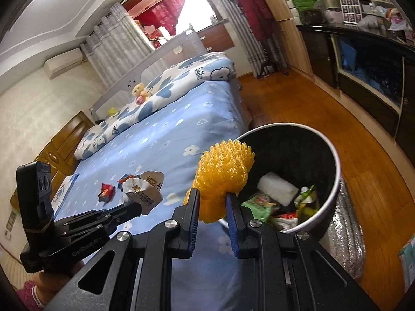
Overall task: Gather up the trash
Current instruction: 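Carry silver wrapper and yellow net over the bin and open both tools, then move both open tools back toward the red and orange bags on the bed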
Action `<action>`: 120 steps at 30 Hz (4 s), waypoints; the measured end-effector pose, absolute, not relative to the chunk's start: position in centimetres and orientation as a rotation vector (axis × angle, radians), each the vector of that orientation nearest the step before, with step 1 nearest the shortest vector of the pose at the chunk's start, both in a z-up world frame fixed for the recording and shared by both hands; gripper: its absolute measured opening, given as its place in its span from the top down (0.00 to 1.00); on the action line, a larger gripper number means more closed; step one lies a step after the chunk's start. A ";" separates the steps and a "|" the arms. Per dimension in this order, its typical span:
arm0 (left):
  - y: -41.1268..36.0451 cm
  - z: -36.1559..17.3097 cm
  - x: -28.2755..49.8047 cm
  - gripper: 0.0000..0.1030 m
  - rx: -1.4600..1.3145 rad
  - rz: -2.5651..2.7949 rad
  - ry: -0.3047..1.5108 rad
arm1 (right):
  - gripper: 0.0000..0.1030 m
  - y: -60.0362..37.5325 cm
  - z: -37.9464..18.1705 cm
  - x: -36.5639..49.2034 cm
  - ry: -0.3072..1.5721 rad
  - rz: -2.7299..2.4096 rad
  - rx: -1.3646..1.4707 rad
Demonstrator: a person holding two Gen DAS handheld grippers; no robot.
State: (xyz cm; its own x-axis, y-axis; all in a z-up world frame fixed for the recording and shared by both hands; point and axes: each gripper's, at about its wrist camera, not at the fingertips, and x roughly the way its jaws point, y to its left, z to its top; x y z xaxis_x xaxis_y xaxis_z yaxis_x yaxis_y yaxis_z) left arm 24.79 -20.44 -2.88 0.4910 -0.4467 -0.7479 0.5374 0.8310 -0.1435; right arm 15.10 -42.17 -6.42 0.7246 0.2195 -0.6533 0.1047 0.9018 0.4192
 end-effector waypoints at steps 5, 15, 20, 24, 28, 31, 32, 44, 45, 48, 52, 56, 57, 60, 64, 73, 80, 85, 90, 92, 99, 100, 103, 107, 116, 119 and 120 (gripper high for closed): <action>-21.7 -3.1 25.2 0.94 0.134 -0.627 0.872 | 0.80 -43.4 -6.5 15.0 0.765 0.035 0.457; -24.9 -3.7 26.2 0.94 0.165 -0.672 0.878 | 0.80 -45.8 -7.0 15.2 0.783 -0.013 0.460; -26.4 -4.2 27.1 0.94 0.178 -0.693 0.891 | 0.80 -46.5 -7.3 16.0 0.801 -0.025 0.459; -27.4 -4.6 27.9 0.94 0.190 -0.702 0.898 | 0.80 -47.0 -7.8 16.6 0.822 -0.029 0.456; -28.1 -5.0 28.7 0.94 0.202 -0.703 0.908 | 0.80 -47.7 -8.5 17.1 0.841 -0.037 0.459; -28.6 -5.1 29.2 0.94 0.205 -0.706 0.918 | 0.80 -48.2 -8.8 17.6 0.852 -0.043 0.464; -28.6 -5.2 29.3 0.94 0.205 -0.706 0.920 | 0.80 -48.2 -9.0 17.6 0.855 -0.043 0.465; -30.9 -6.2 30.5 0.90 0.209 -0.726 0.970 | 0.76 -48.6 -9.9 18.9 0.894 -0.045 0.464; -30.9 -6.3 30.6 0.85 0.201 -0.731 0.977 | 0.76 -48.5 -9.9 19.0 0.899 -0.045 0.463; -31.1 -6.1 30.8 0.69 0.196 -0.723 0.974 | 0.68 -48.5 -10.1 19.3 0.910 -0.046 0.459; -30.6 -5.8 30.6 0.63 0.190 -0.719 0.960 | 0.60 -48.7 -9.9 19.4 0.907 -0.057 0.461; -28.8 -5.8 30.4 0.55 0.150 -0.697 0.953 | 0.52 -48.7 -9.8 19.1 0.897 -0.065 0.470; -28.3 -5.8 30.3 0.55 0.139 -0.690 0.955 | 0.50 -48.7 -9.8 19.1 0.894 -0.065 0.471; -26.4 -5.9 29.8 0.54 0.109 -0.664 0.955 | 0.43 -48.2 -9.6 18.8 0.880 -0.066 0.470; -23.6 -5.9 29.0 0.51 0.072 -0.617 0.944 | 0.35 -47.2 -9.0 18.5 0.853 -0.060 0.476; -16.3 -6.0 26.8 0.49 0.001 -0.490 0.930 | 0.23 -41.7 -7.5 18.7 0.793 0.011 0.450; -10.9 -5.8 25.2 0.49 -0.055 -0.383 0.917 | 0.19 -36.3 -7.0 19.9 0.802 0.109 0.397; -7.4 -5.7 24.0 0.48 -0.083 -0.311 0.909 | 0.18 -32.8 -7.2 21.1 0.824 0.169 0.364; -5.2 -5.7 23.1 0.47 -0.107 -0.248 0.916 | 0.18 -29.5 -7.8 21.8 0.851 0.215 0.344; -4.1 -5.7 22.7 0.47 -0.121 -0.226 0.917 | 0.17 -28.2 -8.2 22.2 0.862 0.233 0.337; -0.7 -5.5 22.5 0.47 -0.162 -0.152 0.923 | 0.17 -24.2 -9.6 23.7 0.900 0.292 0.308; -0.3 -5.6 22.5 0.47 -0.167 -0.143 0.924 | 0.17 -23.6 -9.8 24.0 0.904 0.299 0.304; 0.8 -5.6 22.1 0.47 -0.175 -0.116 0.925 | 0.17 -22.3 -10.4 24.5 0.915 0.318 0.296; 1.9 -5.7 22.5 0.47 -0.185 -0.091 0.929 | 0.17 -20.8 -11.0 25.0 0.928 0.341 0.282; 4.1 -6.6 25.4 0.47 -0.194 -0.067 0.942 | 0.17 -18.6 -12.1 26.5 0.953 0.374 0.255; 4.4 -6.9 26.4 0.46 -0.190 -0.067 0.944 | 0.17 -17.9 -12.4 27.1 0.958 0.382 0.245; 4.5 -7.1 26.8 0.45 -0.186 -0.065 0.946 | 0.17 -17.8 -12.5 27.2 0.959 0.384 0.243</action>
State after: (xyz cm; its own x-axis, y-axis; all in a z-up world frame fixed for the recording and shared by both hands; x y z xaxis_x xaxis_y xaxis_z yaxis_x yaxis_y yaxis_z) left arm 26.79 4.54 -7.06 0.5846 -0.1367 -0.7997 -0.0263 0.9820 -0.1870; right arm 27.20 -17.75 -12.51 0.5150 0.4221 -0.7461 -0.2099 0.9059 0.3677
